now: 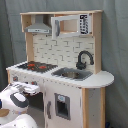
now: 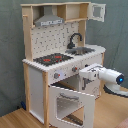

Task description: Play with the kitchen

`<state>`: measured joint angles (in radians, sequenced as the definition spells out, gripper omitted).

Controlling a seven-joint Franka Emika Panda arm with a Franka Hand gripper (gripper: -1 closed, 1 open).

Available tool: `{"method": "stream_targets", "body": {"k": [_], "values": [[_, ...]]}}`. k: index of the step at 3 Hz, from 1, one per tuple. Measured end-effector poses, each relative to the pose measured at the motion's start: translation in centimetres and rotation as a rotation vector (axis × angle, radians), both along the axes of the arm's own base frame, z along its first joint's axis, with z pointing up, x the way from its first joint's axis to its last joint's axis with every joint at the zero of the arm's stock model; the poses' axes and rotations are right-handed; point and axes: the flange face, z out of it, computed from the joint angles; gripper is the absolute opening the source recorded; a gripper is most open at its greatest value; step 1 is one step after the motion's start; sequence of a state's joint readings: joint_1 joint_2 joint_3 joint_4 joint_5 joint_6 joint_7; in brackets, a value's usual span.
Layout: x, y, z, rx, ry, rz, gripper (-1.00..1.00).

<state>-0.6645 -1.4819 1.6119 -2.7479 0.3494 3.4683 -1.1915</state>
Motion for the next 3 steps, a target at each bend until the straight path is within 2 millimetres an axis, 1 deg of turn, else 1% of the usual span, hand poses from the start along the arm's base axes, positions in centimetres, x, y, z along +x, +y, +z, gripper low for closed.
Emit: {"method": "stream_targets", "body": {"k": [1,2,3], "values": [[2.3,0.8,-0.9,0.006,0.014,-0.015,1.0],[4.3,2.0,-1.0,0.015,0.016,-0.016,1.0],[4.9,2.8,-2.9,0.027,0.047,-0.009,1.0]]}}
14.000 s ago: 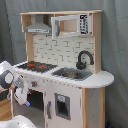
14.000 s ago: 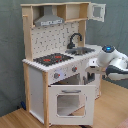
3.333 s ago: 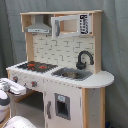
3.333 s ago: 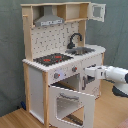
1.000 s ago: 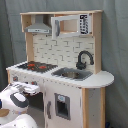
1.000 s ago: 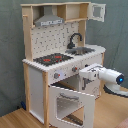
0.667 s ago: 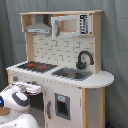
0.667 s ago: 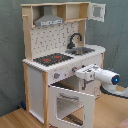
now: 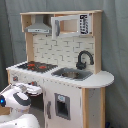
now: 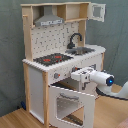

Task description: Play with the kitchen

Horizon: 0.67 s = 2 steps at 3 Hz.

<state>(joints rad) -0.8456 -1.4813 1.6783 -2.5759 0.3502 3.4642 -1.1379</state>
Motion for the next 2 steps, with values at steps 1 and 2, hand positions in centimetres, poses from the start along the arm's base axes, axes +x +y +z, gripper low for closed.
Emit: {"method": "stream_targets", "body": {"k": [1,2], "values": [[0.01,-0.01,0.03,0.001,0.0,0.0,-1.0],[0.04,0.18,0.8,0.067,-0.007,0.001,-1.0]]}}
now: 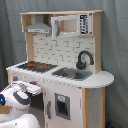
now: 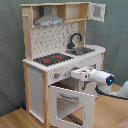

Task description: Play with the kitchen

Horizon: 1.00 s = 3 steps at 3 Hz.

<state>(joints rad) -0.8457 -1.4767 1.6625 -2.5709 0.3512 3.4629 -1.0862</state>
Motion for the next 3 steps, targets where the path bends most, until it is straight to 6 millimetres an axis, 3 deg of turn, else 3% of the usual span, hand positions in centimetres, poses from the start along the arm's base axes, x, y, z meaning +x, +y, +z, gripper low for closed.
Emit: {"method": "stream_targets", "body": {"k": [3], "values": [[-0.01,0.07,0.12,0.343,0.024,-0.008,-1.0]]}}
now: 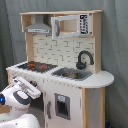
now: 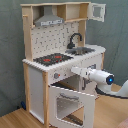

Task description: Play with the kitchen

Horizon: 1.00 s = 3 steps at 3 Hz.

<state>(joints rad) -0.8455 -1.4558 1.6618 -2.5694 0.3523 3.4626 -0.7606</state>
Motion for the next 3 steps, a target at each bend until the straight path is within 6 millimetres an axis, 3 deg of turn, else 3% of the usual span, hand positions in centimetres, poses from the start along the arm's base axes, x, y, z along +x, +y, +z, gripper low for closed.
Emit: {"method": "stream_targets", "body": {"k": [3], "values": [[0.0,0.07,0.23,0.33,0.026,-0.011,-1.0]]}}
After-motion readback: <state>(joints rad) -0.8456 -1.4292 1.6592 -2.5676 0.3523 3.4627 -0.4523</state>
